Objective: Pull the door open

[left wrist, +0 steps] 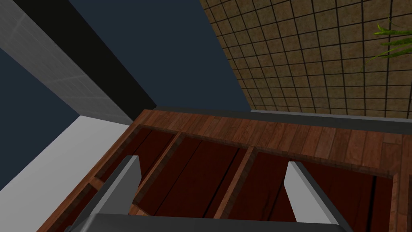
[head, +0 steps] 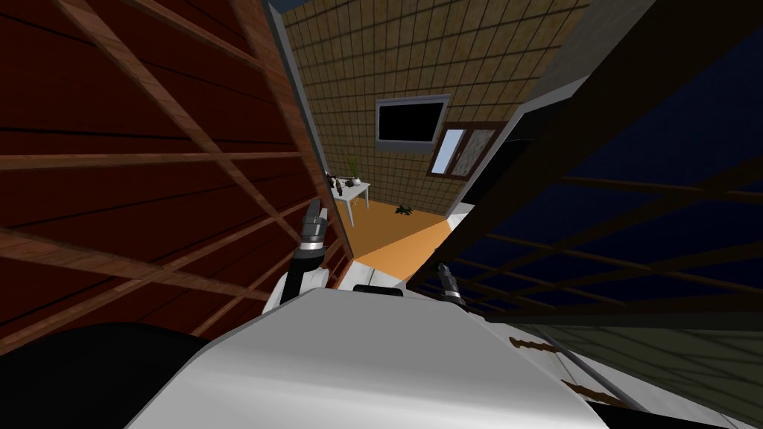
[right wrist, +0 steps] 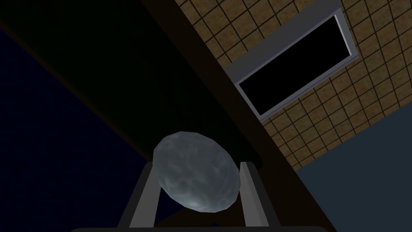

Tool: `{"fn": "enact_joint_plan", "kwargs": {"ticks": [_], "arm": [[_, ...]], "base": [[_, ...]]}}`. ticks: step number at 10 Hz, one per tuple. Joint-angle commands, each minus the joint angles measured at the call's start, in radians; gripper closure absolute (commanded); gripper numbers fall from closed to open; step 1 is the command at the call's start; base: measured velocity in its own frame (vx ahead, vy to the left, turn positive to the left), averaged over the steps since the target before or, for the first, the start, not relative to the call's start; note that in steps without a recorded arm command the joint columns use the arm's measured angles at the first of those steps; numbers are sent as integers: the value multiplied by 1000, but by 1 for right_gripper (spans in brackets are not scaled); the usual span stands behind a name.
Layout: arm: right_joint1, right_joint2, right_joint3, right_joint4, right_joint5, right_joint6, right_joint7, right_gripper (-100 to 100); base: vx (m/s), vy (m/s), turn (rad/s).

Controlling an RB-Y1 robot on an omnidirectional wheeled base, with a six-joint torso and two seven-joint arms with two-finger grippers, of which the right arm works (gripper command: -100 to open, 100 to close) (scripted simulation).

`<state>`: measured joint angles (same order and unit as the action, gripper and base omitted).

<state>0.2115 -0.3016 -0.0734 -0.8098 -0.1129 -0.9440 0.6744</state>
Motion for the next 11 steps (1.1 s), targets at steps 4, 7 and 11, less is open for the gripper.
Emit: {"fn": "enact_joint_plan", "kwargs": {"ticks": [4, 7, 11], "arm": [[-5, 4, 4, 5, -22, 4, -99, 100], [-11, 4, 4, 9, -40, 6, -172, 100], [-19, 4, 5, 16, -67, 9, -283, 100]], "base": [[-39, -17, 57], [-39, -13, 56], [-39, -14, 58]]}}
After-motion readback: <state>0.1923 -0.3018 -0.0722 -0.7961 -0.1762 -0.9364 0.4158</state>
